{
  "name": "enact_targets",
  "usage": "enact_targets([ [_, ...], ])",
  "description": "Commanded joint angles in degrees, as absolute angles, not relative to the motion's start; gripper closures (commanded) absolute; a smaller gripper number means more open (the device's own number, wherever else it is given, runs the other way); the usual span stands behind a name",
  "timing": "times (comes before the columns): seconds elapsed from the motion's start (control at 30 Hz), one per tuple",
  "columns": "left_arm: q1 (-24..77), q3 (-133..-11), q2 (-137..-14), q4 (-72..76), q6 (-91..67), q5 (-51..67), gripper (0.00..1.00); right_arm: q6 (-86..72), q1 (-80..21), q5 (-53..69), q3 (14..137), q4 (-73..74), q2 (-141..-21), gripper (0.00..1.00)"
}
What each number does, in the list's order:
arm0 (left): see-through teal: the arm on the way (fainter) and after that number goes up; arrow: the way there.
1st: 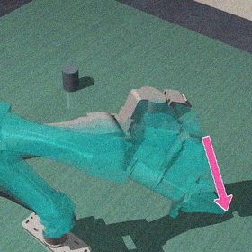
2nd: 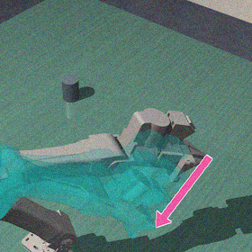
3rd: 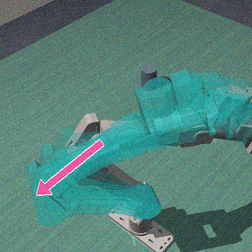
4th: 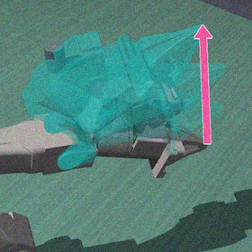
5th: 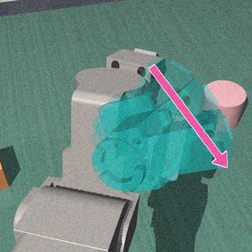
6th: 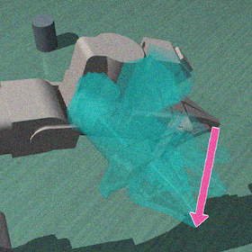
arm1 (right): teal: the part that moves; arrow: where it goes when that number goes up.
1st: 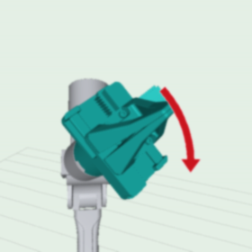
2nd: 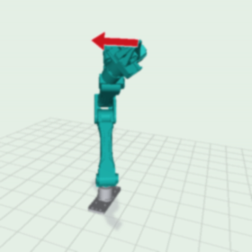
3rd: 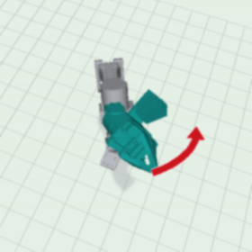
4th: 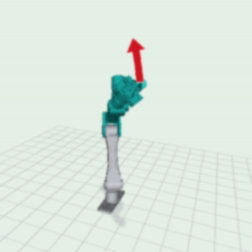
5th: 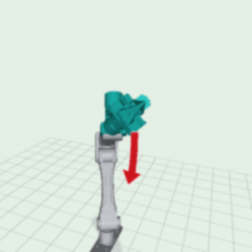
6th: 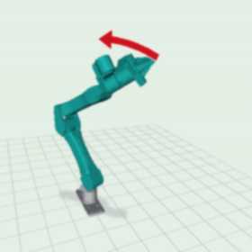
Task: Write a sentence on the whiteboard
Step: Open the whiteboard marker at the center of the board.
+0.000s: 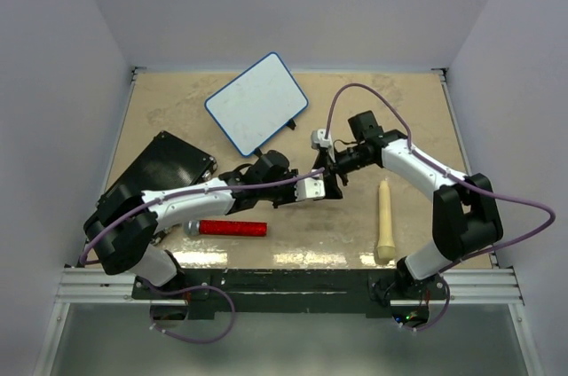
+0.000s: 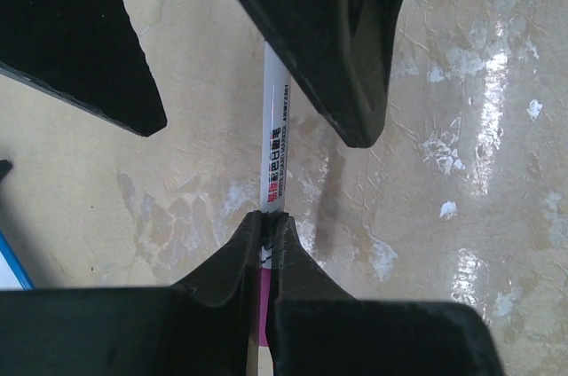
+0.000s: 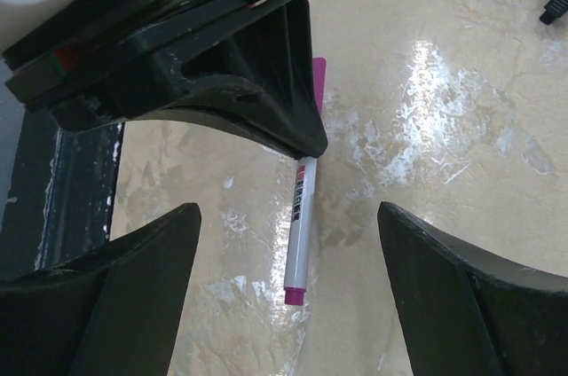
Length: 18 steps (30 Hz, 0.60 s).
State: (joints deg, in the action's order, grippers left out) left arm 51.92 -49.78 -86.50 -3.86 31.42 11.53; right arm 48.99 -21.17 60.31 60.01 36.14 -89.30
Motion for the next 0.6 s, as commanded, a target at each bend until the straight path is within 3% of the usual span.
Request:
enact_targets([
  [0.0,51.07,-52.56,-84.9,-0.97,28.66,11.95,1.0,43.43,-22.32,57.13,60.82,31.03,-89.12,0.16],
  [0.3,50.8,-52.56,-84.37,1.76,27.42,12.22,1.0,39.64,-24.43,52.74,60.91,27.95,-90.7,0.22],
  [0.57,50.45,-52.47,-83.58,2.28,26.98,10.63,1.0,39.02,-25.84,50.36,62.66,29.09,-92.99,0.36],
])
